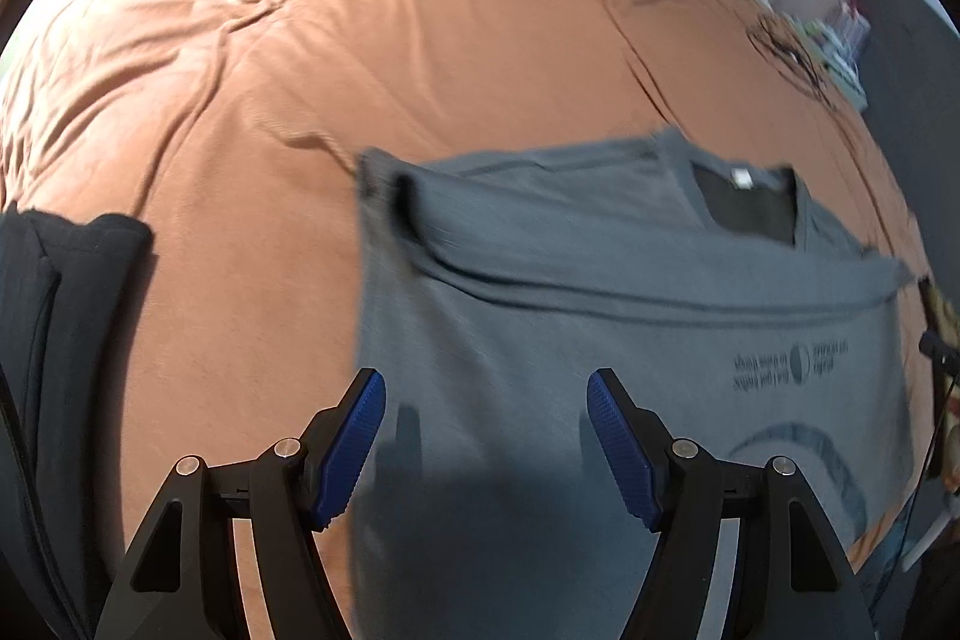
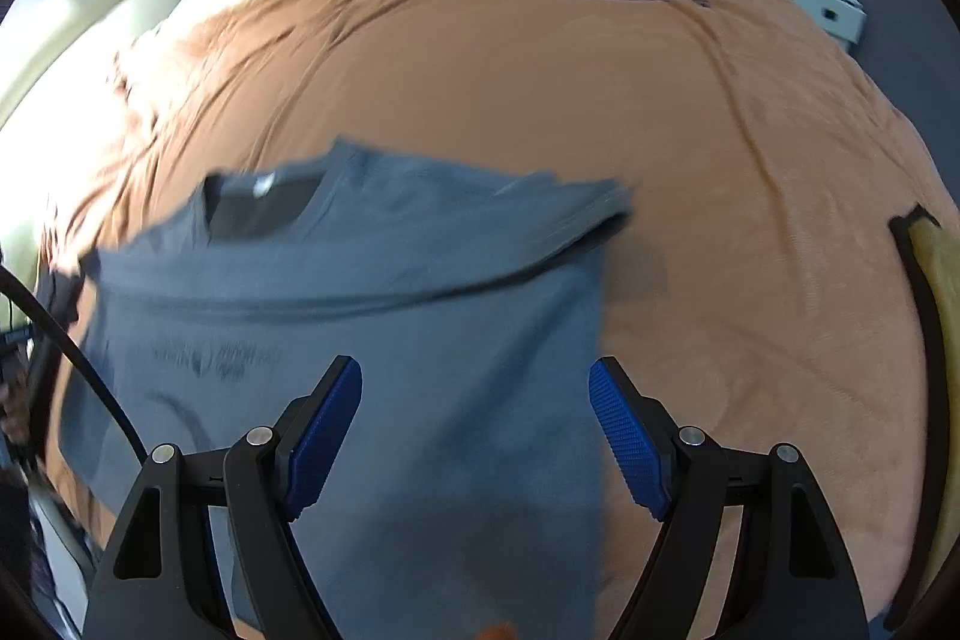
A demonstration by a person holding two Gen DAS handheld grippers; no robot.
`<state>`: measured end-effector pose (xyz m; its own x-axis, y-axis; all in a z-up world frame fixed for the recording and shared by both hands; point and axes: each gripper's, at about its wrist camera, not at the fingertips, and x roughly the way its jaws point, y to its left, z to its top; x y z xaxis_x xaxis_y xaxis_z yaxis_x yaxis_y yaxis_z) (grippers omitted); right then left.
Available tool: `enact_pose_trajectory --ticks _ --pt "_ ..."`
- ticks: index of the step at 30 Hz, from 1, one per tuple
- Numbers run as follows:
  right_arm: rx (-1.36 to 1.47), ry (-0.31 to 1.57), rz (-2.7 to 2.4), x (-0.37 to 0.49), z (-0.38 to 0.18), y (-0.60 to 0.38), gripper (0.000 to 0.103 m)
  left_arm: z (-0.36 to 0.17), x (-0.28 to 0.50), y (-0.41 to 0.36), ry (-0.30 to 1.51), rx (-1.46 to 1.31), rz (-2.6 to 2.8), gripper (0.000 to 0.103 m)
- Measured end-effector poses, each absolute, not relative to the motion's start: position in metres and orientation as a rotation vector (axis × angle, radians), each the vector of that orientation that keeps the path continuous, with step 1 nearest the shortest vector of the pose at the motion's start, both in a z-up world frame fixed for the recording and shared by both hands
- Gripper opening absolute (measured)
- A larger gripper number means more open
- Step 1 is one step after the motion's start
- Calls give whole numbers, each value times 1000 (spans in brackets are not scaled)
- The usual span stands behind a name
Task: Fold small clothes
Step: 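Open both grippers and release the folded grey shirt onto the bed, then move both grippers to the folded edge of the grey shirt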
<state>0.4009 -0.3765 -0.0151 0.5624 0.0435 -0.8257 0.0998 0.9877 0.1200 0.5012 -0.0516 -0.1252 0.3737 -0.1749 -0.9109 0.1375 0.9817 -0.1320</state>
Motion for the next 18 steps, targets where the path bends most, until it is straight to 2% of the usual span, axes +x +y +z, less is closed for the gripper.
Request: enact_pose_trajectory --ticks 6,13,18 --pt "92 1022 -40 416 -36 -351 77 -141 499 -86 1174 59 -209 71" --pt "21 1080 -76 449 -67 -333 71 -170 513 -108 1216 136 -180 71" --pt "19 1052 -109 466 -71 -334 70 -176 532 -113 1193 144 -166 72"
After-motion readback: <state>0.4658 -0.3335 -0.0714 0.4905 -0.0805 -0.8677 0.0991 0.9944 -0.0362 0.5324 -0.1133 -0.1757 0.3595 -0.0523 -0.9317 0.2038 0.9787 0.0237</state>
